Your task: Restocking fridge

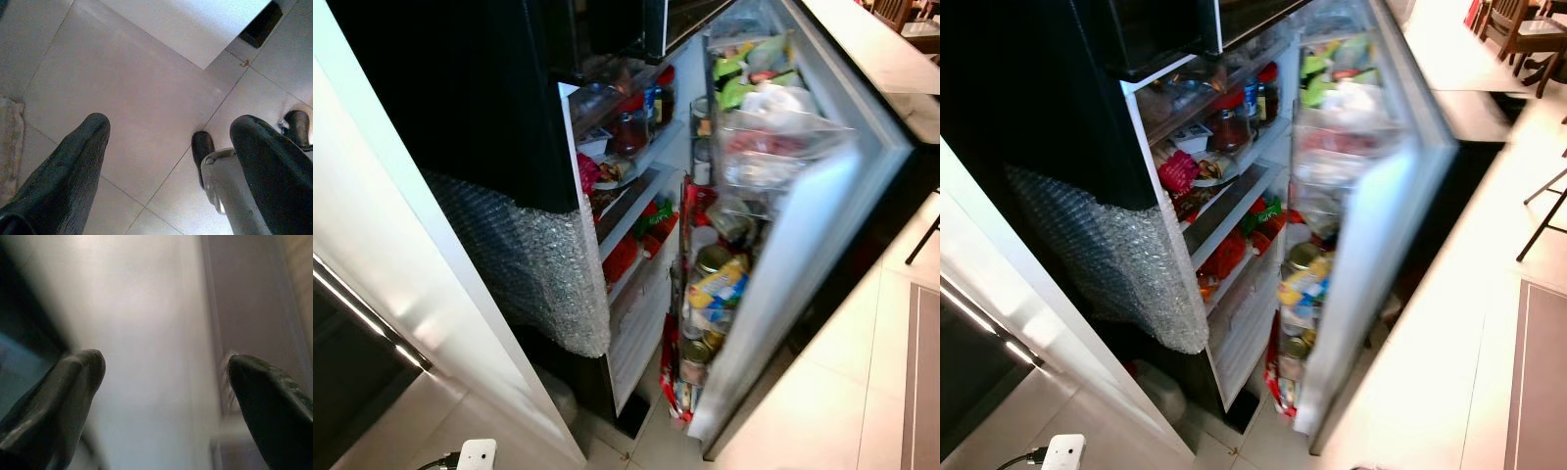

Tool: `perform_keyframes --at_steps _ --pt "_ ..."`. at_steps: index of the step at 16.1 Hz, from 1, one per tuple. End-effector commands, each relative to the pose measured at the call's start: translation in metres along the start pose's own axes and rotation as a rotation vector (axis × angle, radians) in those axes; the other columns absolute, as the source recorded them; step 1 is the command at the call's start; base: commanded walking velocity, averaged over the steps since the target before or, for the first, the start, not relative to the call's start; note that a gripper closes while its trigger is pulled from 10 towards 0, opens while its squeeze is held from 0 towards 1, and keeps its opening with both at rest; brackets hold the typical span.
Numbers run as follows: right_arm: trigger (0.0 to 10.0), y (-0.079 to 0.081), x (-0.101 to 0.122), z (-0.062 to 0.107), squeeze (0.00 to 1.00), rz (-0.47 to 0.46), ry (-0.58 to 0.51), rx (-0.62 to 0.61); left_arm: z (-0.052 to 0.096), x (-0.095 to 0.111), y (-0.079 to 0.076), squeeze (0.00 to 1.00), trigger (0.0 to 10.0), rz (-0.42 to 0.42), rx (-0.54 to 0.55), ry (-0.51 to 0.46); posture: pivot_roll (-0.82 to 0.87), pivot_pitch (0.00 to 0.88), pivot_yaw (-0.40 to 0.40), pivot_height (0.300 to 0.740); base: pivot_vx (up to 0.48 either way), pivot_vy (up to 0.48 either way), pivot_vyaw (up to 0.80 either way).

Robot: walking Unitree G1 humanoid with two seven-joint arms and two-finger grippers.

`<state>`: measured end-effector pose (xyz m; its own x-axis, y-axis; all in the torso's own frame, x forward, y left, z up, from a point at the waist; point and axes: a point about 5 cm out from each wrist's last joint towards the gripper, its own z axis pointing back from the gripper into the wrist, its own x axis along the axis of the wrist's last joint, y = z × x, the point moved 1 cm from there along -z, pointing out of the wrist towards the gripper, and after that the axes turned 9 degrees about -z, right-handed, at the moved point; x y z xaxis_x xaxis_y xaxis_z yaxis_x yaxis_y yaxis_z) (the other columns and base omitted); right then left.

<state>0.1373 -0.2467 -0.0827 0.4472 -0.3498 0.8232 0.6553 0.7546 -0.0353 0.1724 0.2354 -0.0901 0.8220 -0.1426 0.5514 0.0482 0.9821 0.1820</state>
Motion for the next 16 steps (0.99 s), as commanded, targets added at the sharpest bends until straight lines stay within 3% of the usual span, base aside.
perform_keyframes --at_steps 1,2,5,8,12,16 --pt "10.0 -0.020 0.077 -0.030 0.00 -0.059 -0.260 -0.033 0.001 -0.006 0.004 0.00 10.0 -0.021 0.006 0.026 -0.11 0.049 0.056 0.740 0.000 0.000 0.00" --pt "10.0 -0.019 0.119 -0.039 0.00 -0.059 -0.380 -0.022 0.001 -0.006 0.004 0.00 10.0 -0.025 0.005 0.026 -0.11 0.057 0.058 0.740 0.000 0.000 0.00" --pt "10.0 0.000 0.140 -0.040 0.00 -0.058 -0.441 0.056 0.001 -0.005 0.005 0.00 10.0 -0.032 0.005 0.027 -0.11 0.066 0.060 0.740 0.000 0.000 0.00" --pt "10.0 0.023 0.167 -0.034 0.00 -0.022 -0.521 0.221 0.001 -0.005 0.005 0.00 10.0 -0.035 0.008 0.027 -0.11 0.068 0.062 0.740 0.000 0.000 0.00" --pt "10.0 0.061 0.205 -0.021 0.00 0.025 -0.606 0.452 0.001 -0.004 0.006 0.00 10.0 -0.041 0.009 0.024 -0.11 0.069 0.064 0.740 0.000 0.000 0.00" --pt "10.0 0.119 0.229 0.012 0.00 0.120 -0.622 0.788 0.001 -0.003 0.006 0.00 10.0 -0.043 0.008 0.022 -0.11 0.069 0.064 0.740 0.000 0.000 0.00"
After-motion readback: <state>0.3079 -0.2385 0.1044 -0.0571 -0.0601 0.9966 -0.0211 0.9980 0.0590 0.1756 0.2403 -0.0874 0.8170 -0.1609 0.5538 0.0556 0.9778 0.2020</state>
